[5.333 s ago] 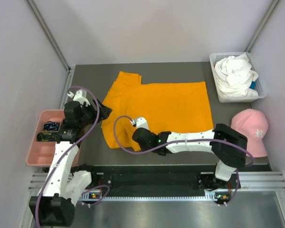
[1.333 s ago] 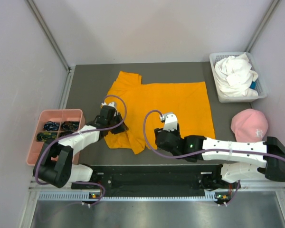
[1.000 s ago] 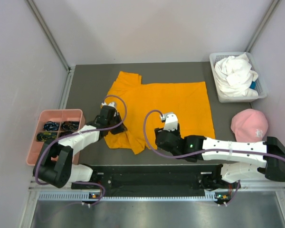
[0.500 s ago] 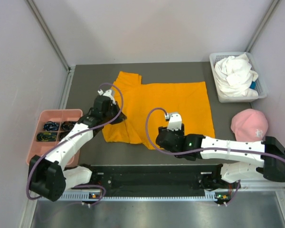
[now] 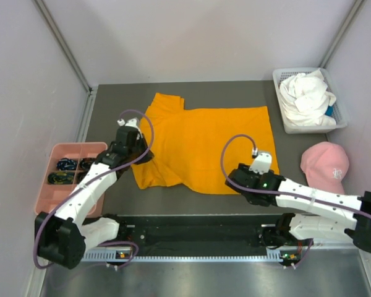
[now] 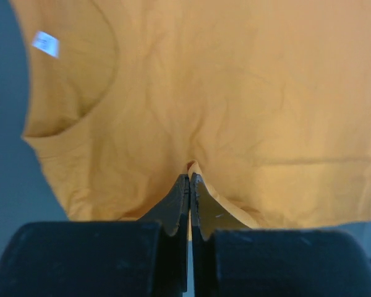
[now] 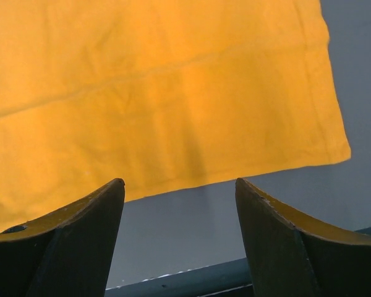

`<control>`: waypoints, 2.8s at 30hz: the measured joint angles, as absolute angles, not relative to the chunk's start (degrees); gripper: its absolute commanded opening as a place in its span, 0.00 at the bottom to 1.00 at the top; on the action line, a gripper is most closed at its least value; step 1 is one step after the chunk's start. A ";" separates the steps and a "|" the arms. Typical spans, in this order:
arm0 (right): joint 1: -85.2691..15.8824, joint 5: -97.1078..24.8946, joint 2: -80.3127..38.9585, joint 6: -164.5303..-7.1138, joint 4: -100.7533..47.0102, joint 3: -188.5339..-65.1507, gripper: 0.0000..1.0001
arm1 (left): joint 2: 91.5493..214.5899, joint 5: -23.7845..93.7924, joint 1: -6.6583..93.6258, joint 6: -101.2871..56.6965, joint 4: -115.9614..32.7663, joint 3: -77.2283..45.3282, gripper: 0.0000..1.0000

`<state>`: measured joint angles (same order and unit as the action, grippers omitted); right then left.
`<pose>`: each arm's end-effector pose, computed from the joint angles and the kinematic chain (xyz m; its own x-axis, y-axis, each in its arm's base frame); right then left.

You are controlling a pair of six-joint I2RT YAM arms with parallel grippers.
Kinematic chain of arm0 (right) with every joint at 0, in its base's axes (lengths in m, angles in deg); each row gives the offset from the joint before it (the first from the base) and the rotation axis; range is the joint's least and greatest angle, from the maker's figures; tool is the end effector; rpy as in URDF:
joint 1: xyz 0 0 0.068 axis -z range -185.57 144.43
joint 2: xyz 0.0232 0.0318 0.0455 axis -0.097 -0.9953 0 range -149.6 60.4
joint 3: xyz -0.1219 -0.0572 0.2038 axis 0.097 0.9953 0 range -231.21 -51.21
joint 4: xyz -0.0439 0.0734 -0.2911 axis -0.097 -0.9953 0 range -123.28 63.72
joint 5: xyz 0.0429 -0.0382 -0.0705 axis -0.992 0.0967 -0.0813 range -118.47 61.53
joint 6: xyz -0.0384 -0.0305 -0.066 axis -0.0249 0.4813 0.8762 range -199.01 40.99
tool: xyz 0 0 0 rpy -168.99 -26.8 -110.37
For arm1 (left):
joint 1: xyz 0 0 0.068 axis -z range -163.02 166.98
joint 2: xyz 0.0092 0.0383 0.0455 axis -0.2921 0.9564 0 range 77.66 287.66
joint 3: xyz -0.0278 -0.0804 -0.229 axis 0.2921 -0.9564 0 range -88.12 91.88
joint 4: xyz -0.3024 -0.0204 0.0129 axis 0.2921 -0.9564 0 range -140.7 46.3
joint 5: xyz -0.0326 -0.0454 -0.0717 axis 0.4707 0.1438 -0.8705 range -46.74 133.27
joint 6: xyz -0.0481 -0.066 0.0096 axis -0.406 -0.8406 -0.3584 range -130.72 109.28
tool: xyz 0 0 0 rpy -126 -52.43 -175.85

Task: Fold and stack the t-shirts
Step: Grap the side of the flattened tshirt closest away from the robot with both arms

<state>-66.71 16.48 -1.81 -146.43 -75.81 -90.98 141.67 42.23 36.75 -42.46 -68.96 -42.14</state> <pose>0.1598 0.1855 0.1473 -0.6512 0.1724 -0.7390 0.2263 0.9737 0.0277 0.2978 -0.1083 0.1920 -0.7332 -0.2955 -0.6125 -0.0414 0.9184 -0.3935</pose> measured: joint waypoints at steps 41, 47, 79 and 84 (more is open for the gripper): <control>-50.32 4.11 8.09 -149.38 -73.19 -77.38 0.65 | 136.93 38.77 15.47 -36.06 -75.40 -36.88 0.00; -50.27 2.91 8.15 -149.38 -71.18 -77.08 0.64 | 137.08 38.10 15.47 -36.06 -75.34 -36.88 0.00; -44.64 0.75 8.15 -147.12 -65.70 -73.67 0.23 | 137.08 36.61 15.40 -36.08 -75.16 -36.90 0.00; -44.64 0.70 8.29 -147.08 -65.70 -73.60 0.05 | 137.08 36.63 15.40 -36.08 -75.03 -36.90 0.00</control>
<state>-44.64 0.70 8.29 -147.08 -65.70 -73.60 137.08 36.63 15.40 -36.08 -75.03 -36.90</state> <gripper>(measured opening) 0.172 0.012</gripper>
